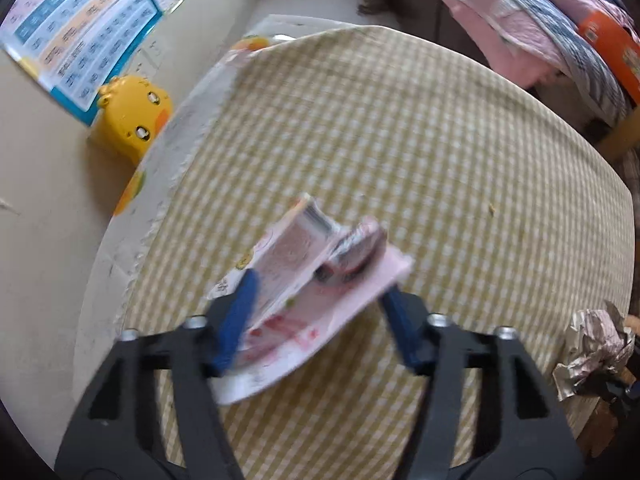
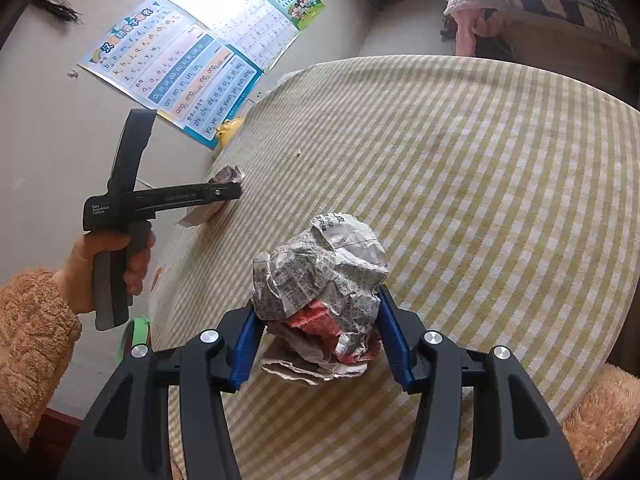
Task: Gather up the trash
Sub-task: 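Grasp the white-and-pink paper carton with the left tool and lift it, then carry the carton with the left tool while the right tool carries the newspaper ball, drop both into bucket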
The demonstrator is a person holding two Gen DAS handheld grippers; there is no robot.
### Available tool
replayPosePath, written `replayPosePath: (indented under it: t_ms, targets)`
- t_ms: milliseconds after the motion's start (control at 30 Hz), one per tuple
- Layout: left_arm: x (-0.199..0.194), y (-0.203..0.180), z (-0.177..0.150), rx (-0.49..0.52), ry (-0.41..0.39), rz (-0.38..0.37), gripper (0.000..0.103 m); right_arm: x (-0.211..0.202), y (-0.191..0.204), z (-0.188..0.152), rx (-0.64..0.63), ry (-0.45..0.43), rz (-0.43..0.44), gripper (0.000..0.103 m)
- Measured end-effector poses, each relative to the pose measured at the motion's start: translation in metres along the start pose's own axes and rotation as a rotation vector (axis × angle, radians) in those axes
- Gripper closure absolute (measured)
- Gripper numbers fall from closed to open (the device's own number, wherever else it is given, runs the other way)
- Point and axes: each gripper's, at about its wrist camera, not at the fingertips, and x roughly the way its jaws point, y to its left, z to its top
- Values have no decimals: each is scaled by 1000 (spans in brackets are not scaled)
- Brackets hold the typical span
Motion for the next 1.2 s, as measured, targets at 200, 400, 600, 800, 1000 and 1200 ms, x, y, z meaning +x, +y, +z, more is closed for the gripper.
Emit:
replayPosePath:
  t_ms: [200,400,600,800,1000,1200]
  targets:
    - [-18,11,-21,-78,-36,-13,84,-1,1,-1,4,1,-1,51]
    - [-57,10,-76,-238,-102,-142,84,0,6,-4,-23,1,-32,51]
    - [-102,-2,-135,-338,-176,-226,84,4,15,-7,-60,-6,-82,51]
    - [-152,-9,-182,-472,-298,-255,84,2,23,-11,-98,-8,-146,50]
    - [-190,-14,-209,-545,-363,-91,84,2,32,-19,-164,-2,-218,50]
    - [-204,-12,-223,-529,-377,2,83,3,46,-29,-232,11,-269,50]
